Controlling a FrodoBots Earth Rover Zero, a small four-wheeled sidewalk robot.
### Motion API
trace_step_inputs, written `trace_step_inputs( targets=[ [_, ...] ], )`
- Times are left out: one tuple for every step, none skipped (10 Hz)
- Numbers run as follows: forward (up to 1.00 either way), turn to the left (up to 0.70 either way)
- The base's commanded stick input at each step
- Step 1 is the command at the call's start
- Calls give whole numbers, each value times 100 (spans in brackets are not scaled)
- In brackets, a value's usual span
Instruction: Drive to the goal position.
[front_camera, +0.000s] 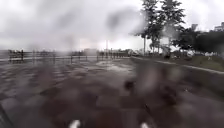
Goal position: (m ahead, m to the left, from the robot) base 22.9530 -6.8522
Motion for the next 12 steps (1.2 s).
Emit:
trace_step_inputs(
  targets=[
    [70, 0],
    [70, 0],
    [70, 0],
    [70, 0],
    [70, 0],
    [70, 0],
    [70, 0],
    [70, 0],
    [70, 0],
    [70, 0],
    [70, 0],
    [70, 0]
  ],
)
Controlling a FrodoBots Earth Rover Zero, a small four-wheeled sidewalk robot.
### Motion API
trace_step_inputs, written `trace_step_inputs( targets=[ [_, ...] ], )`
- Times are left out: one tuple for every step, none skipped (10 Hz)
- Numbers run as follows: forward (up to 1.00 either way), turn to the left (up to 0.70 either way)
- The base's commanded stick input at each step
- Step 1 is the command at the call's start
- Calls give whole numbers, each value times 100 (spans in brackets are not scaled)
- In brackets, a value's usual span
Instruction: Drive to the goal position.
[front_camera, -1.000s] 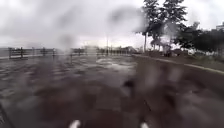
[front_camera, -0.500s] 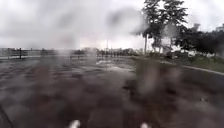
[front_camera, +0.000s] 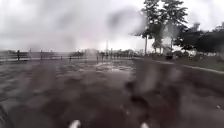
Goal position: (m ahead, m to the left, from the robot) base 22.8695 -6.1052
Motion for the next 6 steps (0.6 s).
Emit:
trace_step_inputs(
  targets=[
    [70, 0],
    [70, 0],
    [70, 0],
    [70, 0],
    [70, 0],
    [70, 0]
  ],
)
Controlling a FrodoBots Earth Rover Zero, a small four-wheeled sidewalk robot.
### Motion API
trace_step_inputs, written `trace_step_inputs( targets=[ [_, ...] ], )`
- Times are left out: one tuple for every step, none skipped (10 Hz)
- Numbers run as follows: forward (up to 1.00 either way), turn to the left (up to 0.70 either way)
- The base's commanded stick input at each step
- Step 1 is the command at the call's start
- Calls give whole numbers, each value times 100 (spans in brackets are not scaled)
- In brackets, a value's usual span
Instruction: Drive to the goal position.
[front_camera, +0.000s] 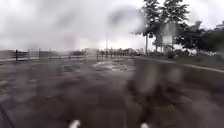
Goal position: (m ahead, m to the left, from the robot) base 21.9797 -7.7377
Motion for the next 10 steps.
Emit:
trace_step_inputs(
  targets=[
    [70, 0],
    [70, 0],
    [70, 0],
    [70, 0],
    [70, 0],
    [70, 0],
    [70, 0],
    [70, 0],
    [70, 0],
    [70, 0]
  ],
)
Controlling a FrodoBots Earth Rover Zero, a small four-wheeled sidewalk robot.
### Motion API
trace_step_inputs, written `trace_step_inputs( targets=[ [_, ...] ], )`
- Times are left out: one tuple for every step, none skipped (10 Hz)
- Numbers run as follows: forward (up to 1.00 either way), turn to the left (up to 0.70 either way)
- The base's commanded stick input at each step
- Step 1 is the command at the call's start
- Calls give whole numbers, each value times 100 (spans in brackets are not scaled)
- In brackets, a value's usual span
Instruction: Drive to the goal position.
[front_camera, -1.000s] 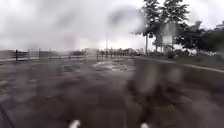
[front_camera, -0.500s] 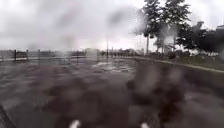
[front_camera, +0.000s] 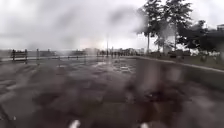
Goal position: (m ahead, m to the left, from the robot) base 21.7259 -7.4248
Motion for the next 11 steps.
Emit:
trace_step_inputs(
  targets=[
    [70, -22],
    [70, 0],
    [70, 0],
    [70, 0],
    [70, 0],
    [70, 0],
    [70, 0],
    [70, 0],
    [70, 0],
    [70, 0],
    [70, 0]
  ],
)
